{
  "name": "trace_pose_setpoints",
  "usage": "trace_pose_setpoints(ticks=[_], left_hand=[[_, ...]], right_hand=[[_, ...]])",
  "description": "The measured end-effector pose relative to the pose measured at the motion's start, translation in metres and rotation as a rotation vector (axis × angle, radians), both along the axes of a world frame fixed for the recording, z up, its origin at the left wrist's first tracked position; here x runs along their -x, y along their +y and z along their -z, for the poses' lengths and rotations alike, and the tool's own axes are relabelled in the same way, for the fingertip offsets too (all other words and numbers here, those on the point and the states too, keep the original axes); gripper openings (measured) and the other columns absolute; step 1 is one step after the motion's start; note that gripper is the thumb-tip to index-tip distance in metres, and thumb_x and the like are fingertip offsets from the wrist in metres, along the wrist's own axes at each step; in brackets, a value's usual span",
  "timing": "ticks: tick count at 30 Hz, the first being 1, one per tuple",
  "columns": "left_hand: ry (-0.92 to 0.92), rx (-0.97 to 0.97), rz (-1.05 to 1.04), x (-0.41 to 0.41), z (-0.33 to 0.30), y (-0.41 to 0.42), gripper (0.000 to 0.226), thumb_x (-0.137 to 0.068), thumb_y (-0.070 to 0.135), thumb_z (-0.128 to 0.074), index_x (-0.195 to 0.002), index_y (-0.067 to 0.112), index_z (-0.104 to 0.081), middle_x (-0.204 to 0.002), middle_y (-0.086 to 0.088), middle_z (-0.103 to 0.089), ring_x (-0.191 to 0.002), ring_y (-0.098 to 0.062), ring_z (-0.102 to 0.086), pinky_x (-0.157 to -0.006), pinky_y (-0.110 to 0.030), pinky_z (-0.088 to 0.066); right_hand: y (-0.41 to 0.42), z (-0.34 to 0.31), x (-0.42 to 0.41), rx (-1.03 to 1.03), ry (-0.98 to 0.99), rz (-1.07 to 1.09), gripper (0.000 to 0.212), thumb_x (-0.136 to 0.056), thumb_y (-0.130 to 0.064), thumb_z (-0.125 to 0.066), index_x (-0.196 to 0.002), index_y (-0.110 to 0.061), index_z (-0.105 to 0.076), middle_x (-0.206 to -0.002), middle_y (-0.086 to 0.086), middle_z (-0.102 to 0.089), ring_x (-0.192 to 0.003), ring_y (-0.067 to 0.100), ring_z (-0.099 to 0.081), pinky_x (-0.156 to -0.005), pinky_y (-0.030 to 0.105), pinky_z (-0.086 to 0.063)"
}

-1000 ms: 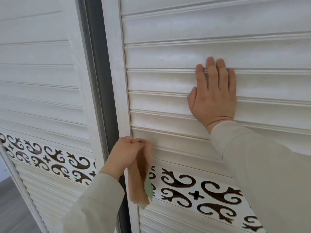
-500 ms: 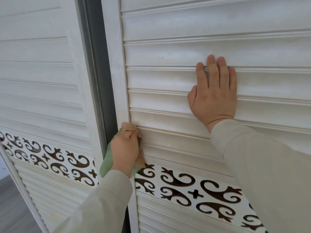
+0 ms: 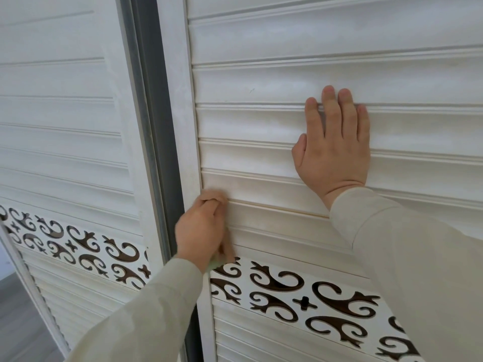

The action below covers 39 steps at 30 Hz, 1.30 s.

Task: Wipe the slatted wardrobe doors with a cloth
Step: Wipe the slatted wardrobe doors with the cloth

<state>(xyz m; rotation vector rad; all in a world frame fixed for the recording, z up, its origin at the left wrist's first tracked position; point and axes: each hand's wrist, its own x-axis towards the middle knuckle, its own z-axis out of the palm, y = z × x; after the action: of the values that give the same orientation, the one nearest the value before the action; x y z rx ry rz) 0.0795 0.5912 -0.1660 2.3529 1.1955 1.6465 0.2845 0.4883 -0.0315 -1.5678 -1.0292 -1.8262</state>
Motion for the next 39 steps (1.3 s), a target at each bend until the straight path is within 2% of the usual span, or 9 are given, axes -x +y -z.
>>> trace_pose_setpoints(ticks=[3, 7, 10, 14, 18, 21, 24, 32, 39], left_hand=[[-0.043, 0.026, -0.018, 0.013, 0.002, 0.012, 0.015, -0.095, 0.014, -0.063, -0.104, 0.015, -0.076, -0.111, 0.003, -0.071, -0.087, -0.022, -0.068, -0.076, -0.028, -0.049], [-0.02, -0.185, 0.181, -0.018, 0.003, -0.004, 0.01, -0.084, -0.002, -0.07, -0.087, 0.006, -0.076, -0.094, -0.002, -0.069, -0.087, -0.017, -0.063, -0.083, -0.035, -0.055], [0.071, -0.197, 0.238, -0.037, 0.004, -0.029, 0.014, -0.094, 0.014, -0.061, -0.094, 0.007, -0.073, -0.091, -0.005, -0.064, -0.086, -0.026, -0.059, -0.083, -0.043, -0.048], [0.129, 0.009, 0.09, -0.011, 0.006, -0.023, 0.029, -0.098, 0.038, -0.054, -0.116, 0.02, -0.068, -0.111, 0.003, -0.062, -0.107, -0.019, -0.055, -0.103, -0.037, -0.043], [0.023, 0.063, 0.019, 0.002, 0.004, -0.013, 0.023, -0.097, 0.024, -0.059, -0.112, 0.012, -0.072, -0.11, -0.004, -0.067, -0.105, -0.024, -0.058, -0.099, -0.035, -0.043], [0.095, -0.152, 0.277, -0.042, 0.007, -0.043, 0.019, -0.091, 0.011, -0.064, -0.109, 0.012, -0.073, -0.104, -0.003, -0.068, -0.098, -0.023, -0.059, -0.093, -0.038, -0.048], [0.207, -0.247, 0.424, -0.068, 0.005, -0.065, 0.027, -0.092, 0.022, -0.061, -0.117, 0.016, -0.068, -0.107, 0.001, -0.063, -0.101, -0.024, -0.055, -0.091, -0.037, -0.045], [0.059, -0.041, 0.07, -0.008, 0.003, -0.009, 0.026, -0.093, 0.01, -0.052, -0.107, 0.013, -0.073, -0.103, -0.005, -0.068, -0.096, -0.028, -0.06, -0.094, -0.043, -0.048], [0.131, -0.185, 0.307, -0.055, 0.001, -0.047, 0.021, -0.09, 0.01, -0.065, -0.108, 0.013, -0.073, -0.101, -0.002, -0.067, -0.096, -0.024, -0.057, -0.089, -0.04, -0.047]], right_hand=[[0.001, 0.0, 0.001, -0.002, -0.004, 0.001, 0.049, -0.093, -0.026, -0.045, -0.138, -0.009, -0.051, -0.147, 0.017, -0.047, -0.137, 0.038, -0.043, -0.113, 0.051, -0.03], [0.005, 0.0, 0.001, 0.0, -0.001, 0.003, 0.049, -0.093, -0.025, -0.045, -0.138, -0.009, -0.052, -0.147, 0.017, -0.047, -0.137, 0.038, -0.043, -0.113, 0.052, -0.032], [0.004, 0.0, 0.002, 0.0, -0.008, 0.0, 0.049, -0.092, -0.025, -0.045, -0.138, -0.008, -0.052, -0.146, 0.017, -0.048, -0.136, 0.038, -0.043, -0.112, 0.052, -0.033], [0.004, 0.0, 0.004, 0.006, -0.006, -0.005, 0.049, -0.093, -0.025, -0.045, -0.138, -0.008, -0.052, -0.147, 0.017, -0.047, -0.136, 0.038, -0.043, -0.112, 0.052, -0.033], [0.006, 0.0, 0.004, 0.014, -0.001, -0.008, 0.049, -0.093, -0.025, -0.045, -0.138, -0.008, -0.052, -0.147, 0.018, -0.047, -0.136, 0.039, -0.043, -0.112, 0.053, -0.033], [0.009, 0.0, 0.005, 0.013, -0.006, 0.005, 0.049, -0.092, -0.024, -0.046, -0.138, -0.008, -0.052, -0.146, 0.018, -0.048, -0.136, 0.039, -0.043, -0.112, 0.053, -0.034], [0.008, 0.0, 0.006, 0.013, -0.005, -0.006, 0.048, -0.093, -0.023, -0.045, -0.138, -0.008, -0.053, -0.146, 0.018, -0.048, -0.136, 0.039, -0.044, -0.111, 0.054, -0.035], [0.01, -0.001, 0.011, 0.039, 0.002, -0.005, 0.049, -0.094, -0.024, -0.043, -0.139, -0.007, -0.051, -0.147, 0.018, -0.046, -0.137, 0.039, -0.042, -0.112, 0.054, -0.034], [0.017, -0.001, 0.014, 0.03, -0.001, 0.023, 0.048, -0.094, -0.023, -0.042, -0.139, -0.007, -0.051, -0.146, 0.019, -0.047, -0.136, 0.04, -0.043, -0.111, 0.055, -0.034]])
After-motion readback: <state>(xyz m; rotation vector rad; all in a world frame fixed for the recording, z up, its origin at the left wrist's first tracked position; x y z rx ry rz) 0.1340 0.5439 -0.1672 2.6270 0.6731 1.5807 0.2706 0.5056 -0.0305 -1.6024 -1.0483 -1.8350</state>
